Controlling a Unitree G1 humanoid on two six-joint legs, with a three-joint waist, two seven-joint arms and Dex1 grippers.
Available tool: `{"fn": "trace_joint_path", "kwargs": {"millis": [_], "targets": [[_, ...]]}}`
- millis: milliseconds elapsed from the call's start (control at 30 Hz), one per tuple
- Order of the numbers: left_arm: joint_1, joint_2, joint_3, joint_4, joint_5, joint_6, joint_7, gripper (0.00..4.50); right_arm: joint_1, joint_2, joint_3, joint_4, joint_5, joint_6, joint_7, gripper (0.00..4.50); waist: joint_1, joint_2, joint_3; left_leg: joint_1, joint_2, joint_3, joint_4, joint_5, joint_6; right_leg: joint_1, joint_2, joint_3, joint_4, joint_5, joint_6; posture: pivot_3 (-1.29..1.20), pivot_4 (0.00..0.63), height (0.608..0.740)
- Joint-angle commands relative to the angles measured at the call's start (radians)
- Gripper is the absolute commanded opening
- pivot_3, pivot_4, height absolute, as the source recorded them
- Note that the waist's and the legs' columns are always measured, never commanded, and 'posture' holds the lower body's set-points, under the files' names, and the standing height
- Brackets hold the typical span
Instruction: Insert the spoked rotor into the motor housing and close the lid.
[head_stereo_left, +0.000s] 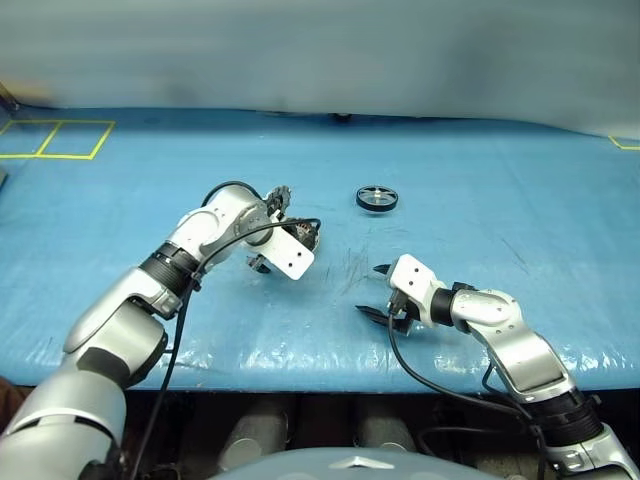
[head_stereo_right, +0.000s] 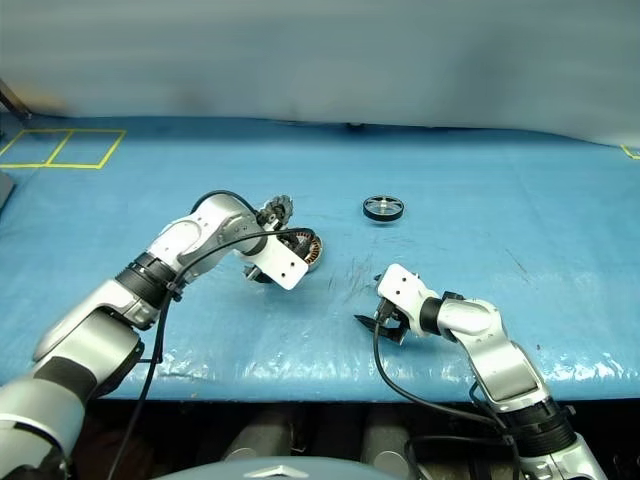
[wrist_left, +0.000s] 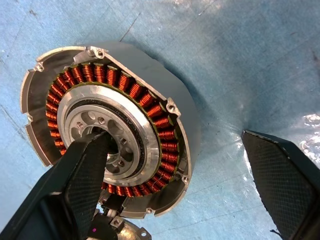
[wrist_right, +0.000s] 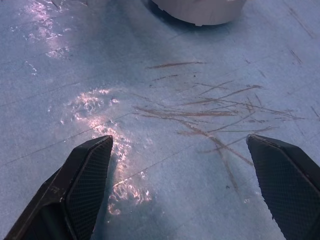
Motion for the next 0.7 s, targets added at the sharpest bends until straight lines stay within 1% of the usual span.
{"fn": "trace_joint_path", "kwargs": {"millis": [33, 133, 233, 333, 400, 467, 500, 533, 700], "targets": [[-0.006, -0.022, -0.023, 0.053, 0.02, -0.014, 0.022, 4.5, -0.012, -0.002, -0.002, -0.022, 0.001, -0.016, -0.006, 4.47, 0.0, 0.0, 0.0, 0.001, 0.0, 0.0, 0.0, 0.0, 0.0, 0.001, 0.0, 0.0, 0.0, 0.0, 0.001, 0.0, 0.15, 0.74], [-0.01, -0.041, -0.031, 0.103, 0.027, -0.033, 0.037, 4.5, -0.01, -0.002, -0.002, -0.024, 0.001, -0.016, -0.009, 4.47, 0.002, 0.001, -0.001, 0.002, 0.0, 0.0, 0.0, 0.0, -0.001, 0.002, 0.0, 0.0, 0.001, -0.002, 0.004, 0.0, 0.15, 0.74], [-0.023, -0.057, -0.04, 0.165, 0.042, -0.058, 0.052, 3.82, -0.011, 0.0, -0.003, -0.026, 0.0, -0.017, -0.012, 4.5, 0.004, 0.002, -0.002, 0.002, 0.0, 0.0, 0.0, 0.001, -0.002, 0.003, -0.001, 0.0, 0.001, -0.002, 0.006, 0.0, 0.15, 0.74], [-0.045, -0.077, -0.049, 0.218, 0.078, -0.073, 0.123, 2.9, -0.011, 0.002, -0.002, -0.028, 0.0, -0.017, -0.015, 4.5, 0.002, 0.002, -0.002, 0.003, 0.0, 0.0, 0.0, 0.002, -0.003, 0.004, -0.001, 0.0, 0.001, -0.001, 0.008, 0.0, 0.15, 0.74], [-0.054, -0.081, -0.052, 0.234, 0.07, -0.091, 0.11, 2.9, -0.011, 0.002, -0.001, -0.029, 0.0, -0.017, -0.018, 4.5, 0.002, 0.002, -0.002, 0.003, 0.0, 0.0, 0.0, 0.003, -0.004, 0.004, -0.001, 0.0, 0.001, 0.0, 0.009, 0.0, 0.15, 0.74], [-0.06, -0.08, -0.05, 0.243, 0.063, -0.109, 0.099, 2.57, -0.009, 0.003, -0.002, -0.031, 0.0, -0.018, -0.022, 4.5, 0.001, 0.002, -0.002, 0.003, 0.0, 0.0, 0.0, 0.003, -0.004, 0.004, -0.001, 0.0, 0.001, 0.0, 0.009, 0.0, 0.15, 0.74], [-0.067, -0.078, -0.054, 0.253, 0.075, -0.122, 0.12, 2.39, -0.008, 0.003, -0.002, -0.032, 0.0, -0.019, -0.025, 4.5, 0.0, 0.002, -0.002, 0.003, 0.0, 0.0, 0.0, 0.003, -0.004, 0.004, -0.001, 0.0, 0.001, 0.0, 0.009, 0.0, 0.15, 0.74], [-0.073, -0.078, -0.055, 0.263, 0.084, -0.133, 0.144, 2.34, -0.006, 0.003, -0.003, -0.032, 0.0, -0.02, -0.027, 4.5, 0.0, 0.002, -0.002, 0.003, 0.0, 0.0, 0.0, 0.003, -0.004, 0.004, -0.001, 0.0, 0.001, 0.0, 0.009, 0.0, 0.15, 0.74], [-0.092, -0.069, -0.064, 0.284, 0.106, -0.19, 0.204, 2.34, 0.004, 0.001, -0.016, -0.036, 0.003, -0.021, -0.041, 4.5, 0.002, 0.002, -0.002, 0.003, 0.0, 0.0, 0.0, 0.004, -0.004, 0.004, -0.001, 0.0, 0.001, 0.0, 0.01, 0.0, 0.15, 0.74]]}}
